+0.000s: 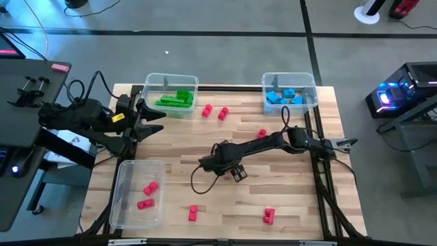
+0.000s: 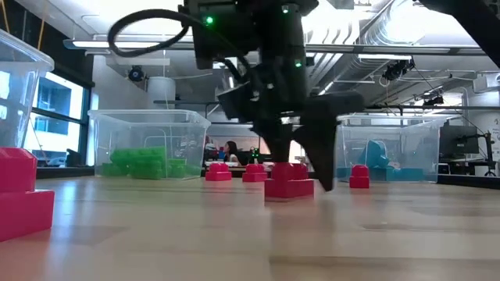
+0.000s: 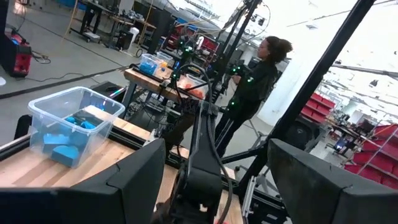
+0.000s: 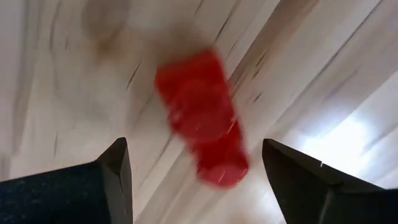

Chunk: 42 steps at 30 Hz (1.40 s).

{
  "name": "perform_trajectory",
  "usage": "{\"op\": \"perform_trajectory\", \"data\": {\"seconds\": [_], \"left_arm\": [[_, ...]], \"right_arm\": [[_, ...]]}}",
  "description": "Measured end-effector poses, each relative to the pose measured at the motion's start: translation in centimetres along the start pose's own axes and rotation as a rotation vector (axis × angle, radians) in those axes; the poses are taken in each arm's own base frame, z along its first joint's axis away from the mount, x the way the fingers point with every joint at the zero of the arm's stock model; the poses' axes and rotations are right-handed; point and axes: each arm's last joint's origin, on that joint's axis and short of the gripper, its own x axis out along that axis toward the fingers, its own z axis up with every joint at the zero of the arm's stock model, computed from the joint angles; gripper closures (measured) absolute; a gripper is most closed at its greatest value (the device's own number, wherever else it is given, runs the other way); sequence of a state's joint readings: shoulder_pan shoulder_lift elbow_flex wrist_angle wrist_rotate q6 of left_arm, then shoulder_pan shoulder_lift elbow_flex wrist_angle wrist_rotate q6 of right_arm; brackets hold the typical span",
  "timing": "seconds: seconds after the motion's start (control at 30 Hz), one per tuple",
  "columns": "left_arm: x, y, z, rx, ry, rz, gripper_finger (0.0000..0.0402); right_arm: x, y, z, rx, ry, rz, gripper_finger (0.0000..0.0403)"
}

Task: Sort blocks
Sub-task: Put the red game piece into the bottom left transparent bin

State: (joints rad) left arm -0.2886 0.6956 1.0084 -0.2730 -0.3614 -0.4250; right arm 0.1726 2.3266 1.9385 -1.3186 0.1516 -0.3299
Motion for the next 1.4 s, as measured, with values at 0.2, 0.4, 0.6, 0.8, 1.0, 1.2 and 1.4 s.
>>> {"op": "perform_trajectory", "data": {"seconds": [0.2,0.4,0.6,0.8,1.0,1.2,1.4], "left_arm": [[0.0,0.0,0.0,0.021,-0.002,-0.001,0.0131],[0.0,0.0,0.0,0.036,-0.002,-0.001,0.0131],[0.0,0.0,0.0,0.053,0.0,0.0,0.0131],[0.2,0.1,0.0,0.061,-0.018,0.042,0.0131],[2.1,-0.3,-0.1,0.051,-0.089,0.144,0.0131],[6.0,-1.4,-1.1,0.095,-0.135,0.15,0.0131],[7.0,-2.1,-0.6,0.072,-0.242,0.113,0.0131]], "right_arm": [[-0.6,0.4,1.5,0.01,-0.123,-0.054,0.0167],[0.6,0.6,1.0,0.07,-0.081,-0.016,0.0198],[1.2,0.3,0.6,0.181,-0.075,0.037,0.0275],[1.1,0.2,0.6,0.249,-0.086,0.041,0.0367],[-1.2,-1.7,-0.6,0.273,-0.165,0.016,0.0388],[-5.6,-5.6,-2.8,0.311,-0.418,-0.009,0.0399],[-10.4,-7.5,-1.1,0.368,-0.973,0.115,0.0401]]}}
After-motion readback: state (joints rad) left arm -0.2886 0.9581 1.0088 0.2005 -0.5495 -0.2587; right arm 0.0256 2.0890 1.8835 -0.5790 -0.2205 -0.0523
